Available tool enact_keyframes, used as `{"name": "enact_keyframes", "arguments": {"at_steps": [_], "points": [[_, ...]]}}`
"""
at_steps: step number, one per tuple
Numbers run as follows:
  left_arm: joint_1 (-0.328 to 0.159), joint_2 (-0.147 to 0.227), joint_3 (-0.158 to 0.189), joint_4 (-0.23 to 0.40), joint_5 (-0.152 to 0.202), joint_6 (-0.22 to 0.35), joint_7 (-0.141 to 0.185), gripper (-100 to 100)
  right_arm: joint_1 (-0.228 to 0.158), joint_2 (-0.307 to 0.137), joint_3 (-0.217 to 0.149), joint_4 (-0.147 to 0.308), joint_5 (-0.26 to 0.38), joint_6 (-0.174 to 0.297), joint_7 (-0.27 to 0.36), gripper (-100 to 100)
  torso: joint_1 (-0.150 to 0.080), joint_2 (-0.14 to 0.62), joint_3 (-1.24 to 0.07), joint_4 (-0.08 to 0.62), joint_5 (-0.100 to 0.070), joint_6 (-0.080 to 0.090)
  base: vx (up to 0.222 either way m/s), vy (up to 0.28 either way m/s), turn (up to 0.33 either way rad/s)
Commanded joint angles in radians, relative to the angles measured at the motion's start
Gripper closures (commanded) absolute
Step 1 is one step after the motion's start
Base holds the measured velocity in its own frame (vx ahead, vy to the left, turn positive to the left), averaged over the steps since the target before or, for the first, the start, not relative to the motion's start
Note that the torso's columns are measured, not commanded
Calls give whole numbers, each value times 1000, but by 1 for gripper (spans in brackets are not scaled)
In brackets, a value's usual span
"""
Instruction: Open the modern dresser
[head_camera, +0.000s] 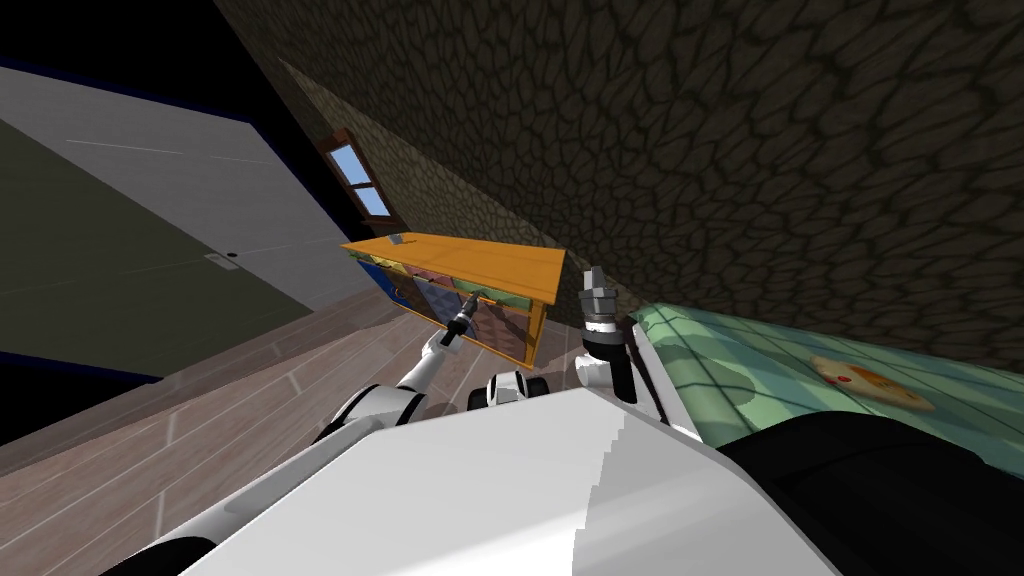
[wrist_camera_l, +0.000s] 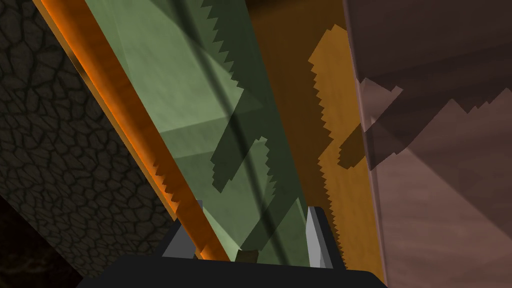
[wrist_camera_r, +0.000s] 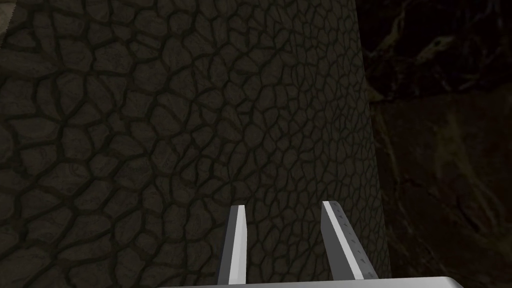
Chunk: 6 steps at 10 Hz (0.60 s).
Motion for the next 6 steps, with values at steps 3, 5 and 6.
{"name": "enact_keyframes", "arguments": {"at_steps": [3, 5, 6], "points": [[122, -7, 8, -155, 0, 81, -40, 100, 0, 0, 0, 0, 0, 0, 0, 0, 0, -1, 0, -3, 1, 2, 31, 32, -86], [158, -7, 8, -194, 0, 81, -40, 100, 0, 0, 0, 0, 0, 0, 0, 0, 0, -4, -2, -6, 2, 3, 25, 29, -55], [167, -7, 8, -229, 0, 81, -40, 100, 0, 0, 0, 0, 0, 0, 0, 0, -1, -4, -2, -6, 1, 2, 4, -1, 25]]}}
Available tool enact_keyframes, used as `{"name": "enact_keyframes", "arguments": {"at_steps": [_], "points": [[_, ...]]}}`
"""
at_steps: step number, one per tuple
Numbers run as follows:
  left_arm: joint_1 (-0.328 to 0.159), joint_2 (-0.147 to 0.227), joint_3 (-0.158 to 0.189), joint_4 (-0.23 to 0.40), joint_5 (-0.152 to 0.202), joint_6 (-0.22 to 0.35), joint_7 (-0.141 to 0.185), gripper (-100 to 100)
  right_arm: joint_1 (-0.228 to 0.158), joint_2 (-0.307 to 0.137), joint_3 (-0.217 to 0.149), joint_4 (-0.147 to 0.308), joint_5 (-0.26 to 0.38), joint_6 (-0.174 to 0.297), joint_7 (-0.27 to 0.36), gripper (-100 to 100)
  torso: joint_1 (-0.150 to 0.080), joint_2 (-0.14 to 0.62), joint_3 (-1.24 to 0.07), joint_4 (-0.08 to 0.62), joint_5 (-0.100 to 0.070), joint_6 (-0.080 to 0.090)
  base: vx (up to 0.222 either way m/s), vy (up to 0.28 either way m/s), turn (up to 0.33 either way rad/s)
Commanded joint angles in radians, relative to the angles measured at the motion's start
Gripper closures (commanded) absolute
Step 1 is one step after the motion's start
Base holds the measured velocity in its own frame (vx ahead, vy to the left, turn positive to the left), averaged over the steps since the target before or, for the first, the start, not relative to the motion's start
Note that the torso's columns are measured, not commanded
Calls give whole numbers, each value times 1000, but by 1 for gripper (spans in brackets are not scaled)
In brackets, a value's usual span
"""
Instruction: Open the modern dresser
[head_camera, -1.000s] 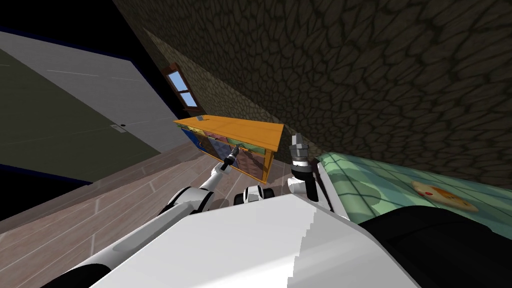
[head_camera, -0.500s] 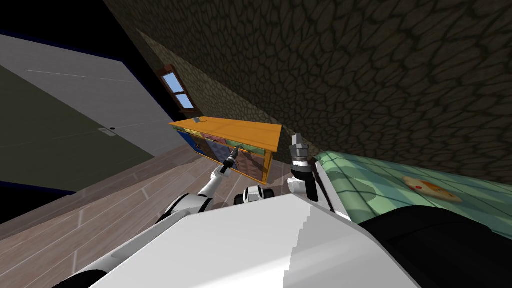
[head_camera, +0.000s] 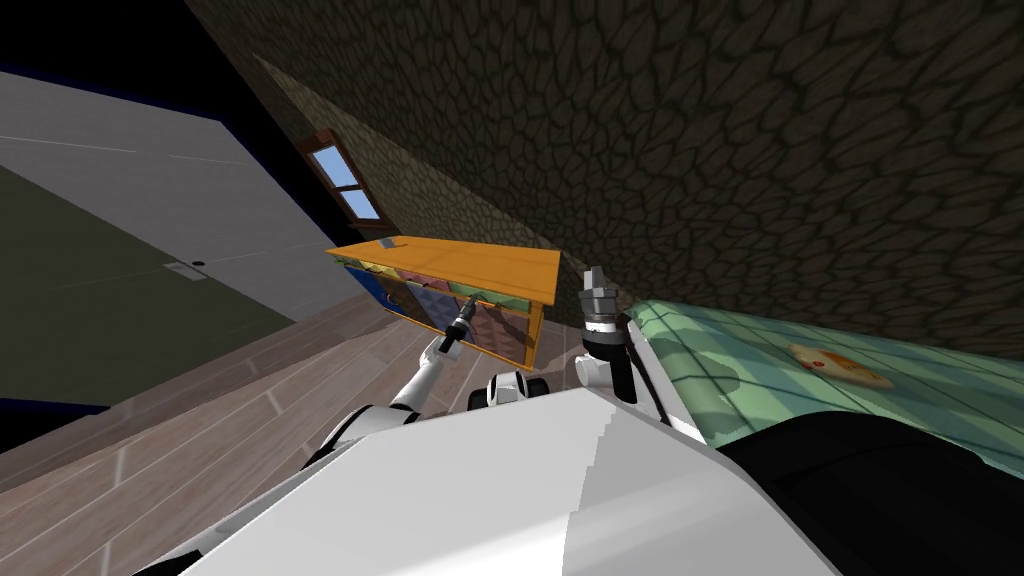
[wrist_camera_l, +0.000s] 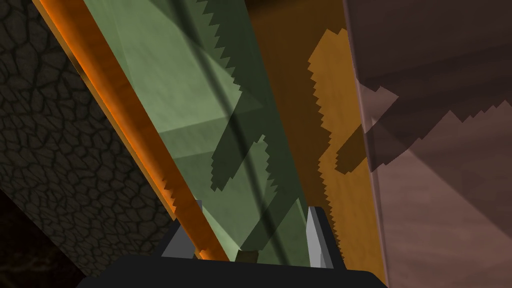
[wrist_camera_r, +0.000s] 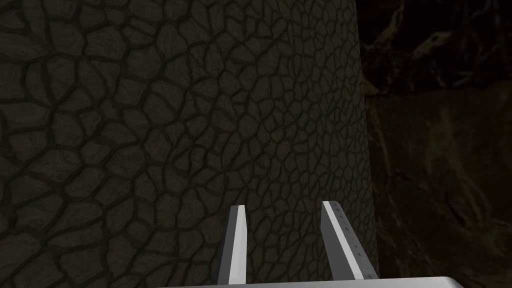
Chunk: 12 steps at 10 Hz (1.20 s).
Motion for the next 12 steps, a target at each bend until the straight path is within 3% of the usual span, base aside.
{"name": "enact_keyframes", "arguments": {"at_steps": [1, 3, 4, 5, 7, 8, 10, 11, 12], "points": [[72, -7, -2, -86, -3, 46, -22, 100, 0, 0, 0, 0, 0, 0, 0, 0, 0, 2, 1, 2, 0, 1, 32, 26, -120], [117, -7, -2, -143, -3, 46, -22, 100, 0, 0, 0, 0, 0, 0, 0, 0, 0, 1, 1, 0, 0, 3, 30, 33, -88], [117, -7, -2, -162, -3, 46, -22, 100, 0, 0, 0, 0, 0, 0, 0, 0, -1, 2, 1, 0, 0, 1, -5, 0, 31], [158, -10, 4, -206, -2, 83, -42, 100, 0, 0, 0, 0, 0, 0, 0, 0, -1, 3, 2, 3, 0, 1, 29, 25, -163], [197, -10, 4, -268, -2, 83, -42, 100, 0, 0, 0, 0, 0, 0, 0, 0, -2, 2, 2, 1, 0, 3, 25, 32, -53], [228, -12, 9, -302, -1, 120, -62, 100, 0, 0, 0, 0, 0, 0, 0, 0, -2, 4, 2, 3, 0, 1, 28, 36, -129], [278, -12, 9, -373, -1, 120, -62, 100, 0, 0, 0, 0, 0, 0, 0, 0, 0, 3, 2, 3, 0, 1, 23, 30, -69], [309, -15, 15, -415, 0, 157, -82, 100, 0, 0, 0, 0, 0, 0, 0, 0, -1, 5, 3, 4, -1, 0, 30, 33, -154], [338, -15, 15, -451, 0, 157, -82, 100, 0, 0, 0, 0, 0, 0, 0, 0, -1, 5, 3, 4, -1, 2, 32, 41, -112]]}}
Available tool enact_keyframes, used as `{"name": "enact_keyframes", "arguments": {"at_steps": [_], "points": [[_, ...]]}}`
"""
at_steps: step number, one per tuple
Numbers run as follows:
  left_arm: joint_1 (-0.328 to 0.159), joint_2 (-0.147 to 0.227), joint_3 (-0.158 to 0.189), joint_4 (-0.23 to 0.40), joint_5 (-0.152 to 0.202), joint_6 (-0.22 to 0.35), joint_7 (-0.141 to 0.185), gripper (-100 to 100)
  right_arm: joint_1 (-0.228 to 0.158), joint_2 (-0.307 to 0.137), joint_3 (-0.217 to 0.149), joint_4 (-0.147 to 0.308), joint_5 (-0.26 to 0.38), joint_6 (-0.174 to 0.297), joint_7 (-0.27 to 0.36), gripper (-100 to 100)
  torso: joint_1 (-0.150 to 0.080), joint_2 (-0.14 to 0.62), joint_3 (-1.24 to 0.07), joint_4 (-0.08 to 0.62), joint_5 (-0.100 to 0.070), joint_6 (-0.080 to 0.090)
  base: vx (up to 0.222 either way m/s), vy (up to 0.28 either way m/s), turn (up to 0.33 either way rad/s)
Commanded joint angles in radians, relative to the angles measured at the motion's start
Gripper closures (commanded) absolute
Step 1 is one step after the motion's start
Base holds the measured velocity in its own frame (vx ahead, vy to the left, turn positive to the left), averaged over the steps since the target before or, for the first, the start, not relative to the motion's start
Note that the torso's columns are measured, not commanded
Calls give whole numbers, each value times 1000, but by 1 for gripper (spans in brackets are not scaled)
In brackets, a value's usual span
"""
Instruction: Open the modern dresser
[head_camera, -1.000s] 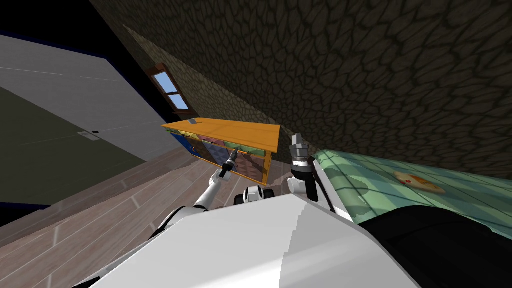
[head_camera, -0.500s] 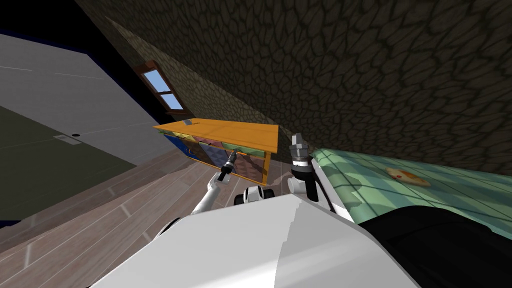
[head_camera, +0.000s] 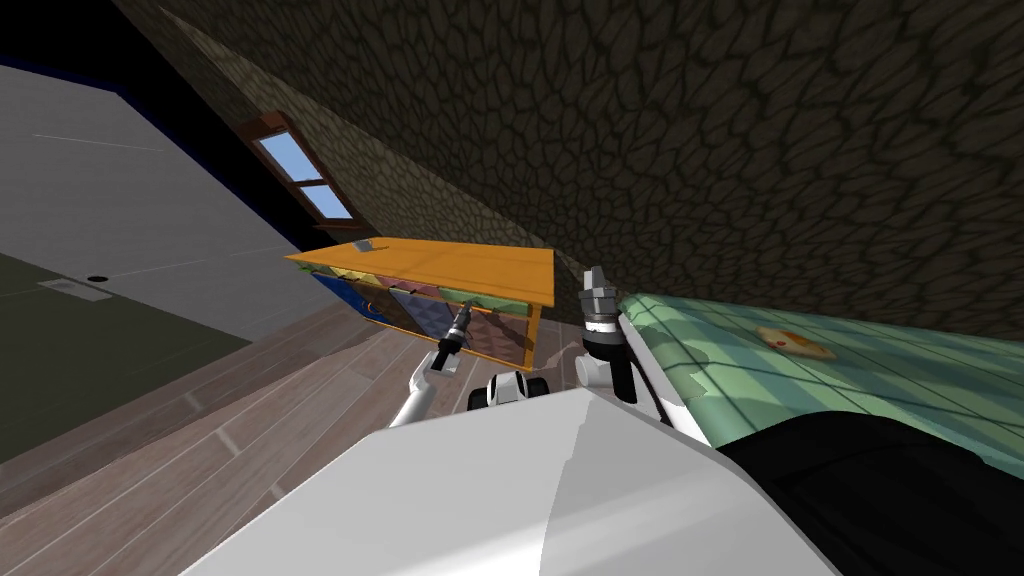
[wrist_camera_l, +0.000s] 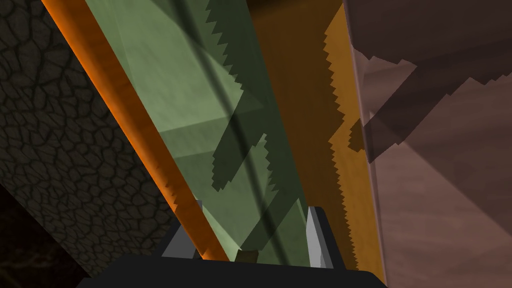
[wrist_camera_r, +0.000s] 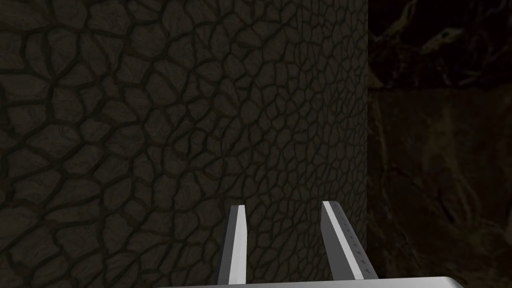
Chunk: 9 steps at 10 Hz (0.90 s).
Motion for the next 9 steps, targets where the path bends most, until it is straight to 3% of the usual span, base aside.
{"name": "enact_keyframes", "arguments": {"at_steps": [1, 2, 4, 5, 6, 9], "points": [[71, -5, -4, -78, -2, 17, -14, 100, 0, 0, 0, 0, 0, 0, 0, 0, 0, 0, 0, 0, 0, -1, 14, 15, -6], [103, -8, 1, -116, -1, 54, -34, 100, 0, 0, 0, 0, 0, 0, 0, 0, 0, 1, 0, 1, 0, -3, 26, 31, -155], [151, -8, 1, -183, -1, 54, -34, 100, 0, 0, 0, 0, 0, 0, 0, 0, 1, 1, 0, 1, 0, -2, 22, 28, -58], [185, -11, 7, -218, 0, 91, -54, 100, 0, 0, 0, 0, 0, 0, 0, 0, 1, 2, 1, 3, -1, -4, 34, 35, -173], [216, -11, 7, -251, 0, 91, -54, 100, 0, 0, 0, 0, 0, 0, 0, 0, 2, 1, 1, 2, 0, -2, 31, 42, -105], [229, 1, 0, -308, -1, 114, -42, 100, 0, 0, 0, 0, 0, 0, 0, 0, 3, 4, 2, 6, -1, -6, -28, 11, 10]]}}
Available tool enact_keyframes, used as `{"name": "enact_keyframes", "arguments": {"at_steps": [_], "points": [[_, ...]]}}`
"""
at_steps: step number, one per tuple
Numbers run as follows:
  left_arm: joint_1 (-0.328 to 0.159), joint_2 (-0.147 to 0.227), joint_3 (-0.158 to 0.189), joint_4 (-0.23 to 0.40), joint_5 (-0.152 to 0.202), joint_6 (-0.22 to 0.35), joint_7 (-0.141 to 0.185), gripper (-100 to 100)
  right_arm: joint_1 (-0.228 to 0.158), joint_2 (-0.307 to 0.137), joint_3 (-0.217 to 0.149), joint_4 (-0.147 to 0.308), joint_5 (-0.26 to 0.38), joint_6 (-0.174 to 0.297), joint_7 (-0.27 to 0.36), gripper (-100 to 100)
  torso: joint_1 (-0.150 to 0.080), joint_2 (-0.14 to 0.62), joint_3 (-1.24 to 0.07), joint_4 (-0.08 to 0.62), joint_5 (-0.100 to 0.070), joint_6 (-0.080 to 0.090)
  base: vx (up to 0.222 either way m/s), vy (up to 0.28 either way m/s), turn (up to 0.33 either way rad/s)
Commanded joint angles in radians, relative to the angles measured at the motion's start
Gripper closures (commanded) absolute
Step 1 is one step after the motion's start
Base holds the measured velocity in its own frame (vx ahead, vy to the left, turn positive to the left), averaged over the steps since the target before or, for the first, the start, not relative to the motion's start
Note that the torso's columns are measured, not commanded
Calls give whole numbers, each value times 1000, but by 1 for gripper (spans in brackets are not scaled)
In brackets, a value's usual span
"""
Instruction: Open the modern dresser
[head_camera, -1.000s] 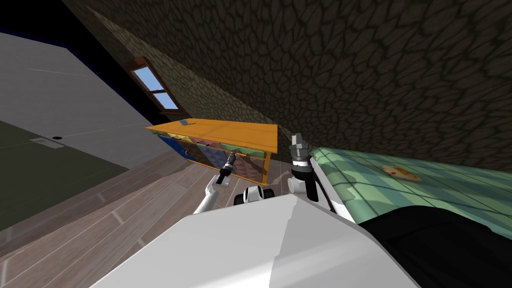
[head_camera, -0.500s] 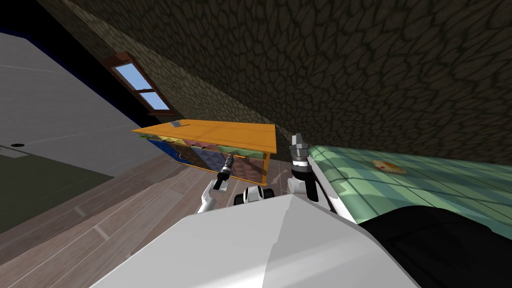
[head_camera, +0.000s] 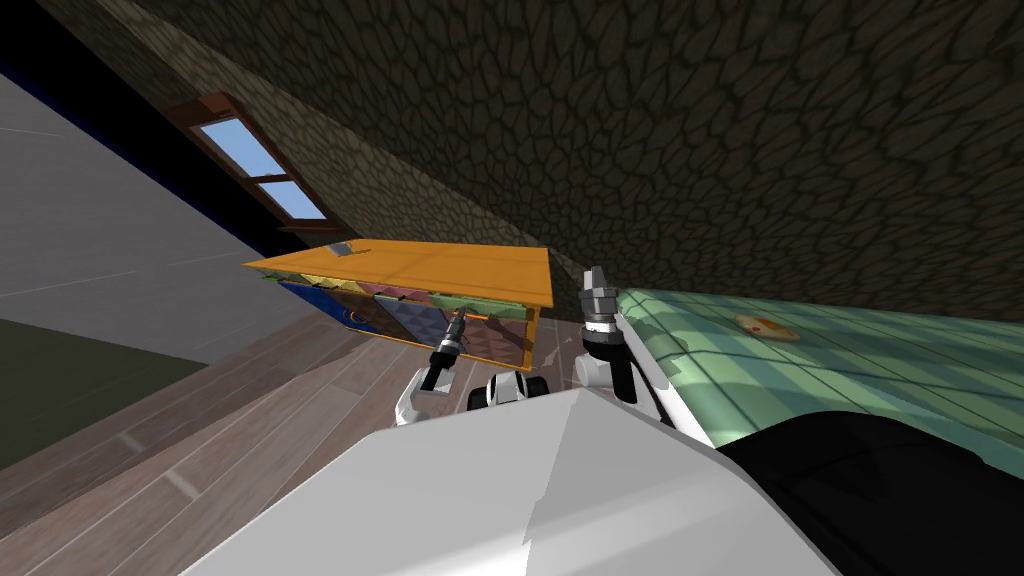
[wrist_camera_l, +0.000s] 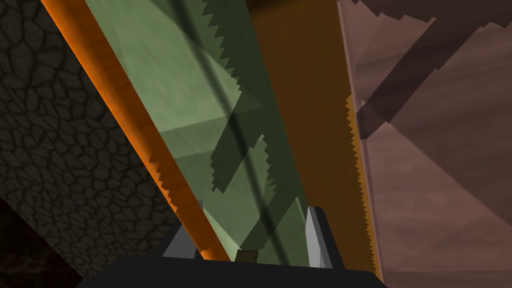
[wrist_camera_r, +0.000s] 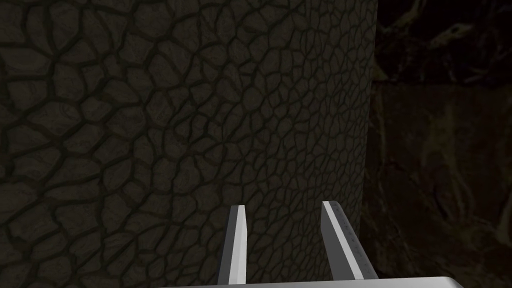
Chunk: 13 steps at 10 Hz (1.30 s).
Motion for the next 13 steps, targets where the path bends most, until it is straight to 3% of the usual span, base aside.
{"name": "enact_keyframes", "arguments": {"at_steps": [1, 4, 5, 6, 7, 8, 10, 11, 13], "points": [[8, 16, -7, -50, -1, 30, 14, 100, 0, 0, 0, 0, 0, 0, 0, 0, 2, 5, 3, 2, 0, -1, -157, 46, 27], [13, 27, -11, -84, -2, 51, 23, 100, 0, 0, 0, 0, 0, 0, 0, 0, -1, 7, 3, 6, -2, 0, -136, 38, 16], [21, 25, -13, -63, -3, 48, 20, 100, 0, 0, 0, 0, 0, 0, 0, 0, -1, 5, 2, 7, -2, -1, -44, 18, -3], [-26, 30, -5, -11, 24, 47, 10, -100, 0, 0, 0, 0, 0, 0, 0, 0, -3, 1, 0, 5, -2, 0, -78, 16, -49], [-49, 30, -5, 14, 24, 47, 10, -100, 0, 0, 0, 0, 0, 0, 0, 0, -2, 1, 0, 2, -1, 1, -90, 18, -38], [-83, 34, 3, 48, 51, 45, -2, -100, 0, 0, 0, 0, 0, 0, 0, 0, 1, 0, 0, 0, 0, 0, -121, 13, -64], [-123, 34, 3, 92, 51, 45, -2, -100, 0, 0, 0, 0, 0, 0, 0, 0, 1, -1, -1, -1, 1, 0, -77, 2, -8], [-155, 38, 12, 121, 78, 42, -14, -100, 0, 0, 0, 0, 0, 0, 0, 0, 1, -4, -2, -1, 1, 0, -81, 7, -46], [-197, 38, 12, 168, 78, 42, -14, -100, 0, 0, 0, 0, 0, 0, 0, 0, 2, -1, -1, -1, 1, 0, -58, 10, -19]]}}
